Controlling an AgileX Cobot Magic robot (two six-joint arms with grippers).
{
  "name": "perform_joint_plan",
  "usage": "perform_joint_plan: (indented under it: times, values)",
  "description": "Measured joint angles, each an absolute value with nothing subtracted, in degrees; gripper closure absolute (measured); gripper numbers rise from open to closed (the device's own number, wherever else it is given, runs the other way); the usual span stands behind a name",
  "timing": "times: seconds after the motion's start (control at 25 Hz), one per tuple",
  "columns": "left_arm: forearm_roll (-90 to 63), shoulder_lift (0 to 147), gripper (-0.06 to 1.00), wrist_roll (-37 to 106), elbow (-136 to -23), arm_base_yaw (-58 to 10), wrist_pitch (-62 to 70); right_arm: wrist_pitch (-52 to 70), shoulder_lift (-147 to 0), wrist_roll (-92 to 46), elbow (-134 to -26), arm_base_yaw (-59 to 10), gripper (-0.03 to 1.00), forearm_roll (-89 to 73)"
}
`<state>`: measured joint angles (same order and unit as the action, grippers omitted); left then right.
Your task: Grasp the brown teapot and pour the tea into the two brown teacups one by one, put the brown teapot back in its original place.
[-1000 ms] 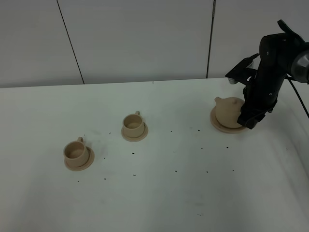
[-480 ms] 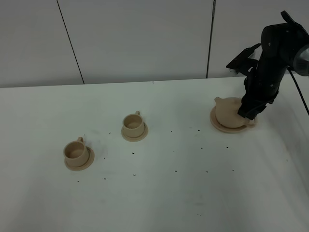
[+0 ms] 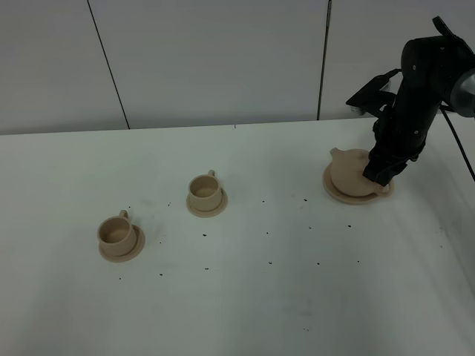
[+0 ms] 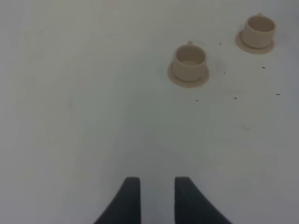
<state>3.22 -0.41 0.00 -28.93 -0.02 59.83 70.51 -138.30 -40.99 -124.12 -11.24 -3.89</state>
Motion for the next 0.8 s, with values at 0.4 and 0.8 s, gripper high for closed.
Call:
perform_joint_plan:
  times: [0.4,0.8]
  values:
    - [3.22,-0.41,0.7,0.0,-28.93,-0.02,59.83,70.57,-138.3,-41.51,-124.12,-11.24,0.76,-4.18]
    - [3.22,-0.41,0.7,0.0,-28.93,-0.02,59.83,70.57,-138.35,-42.13,-124.12,-11.24,0.76,-4.18]
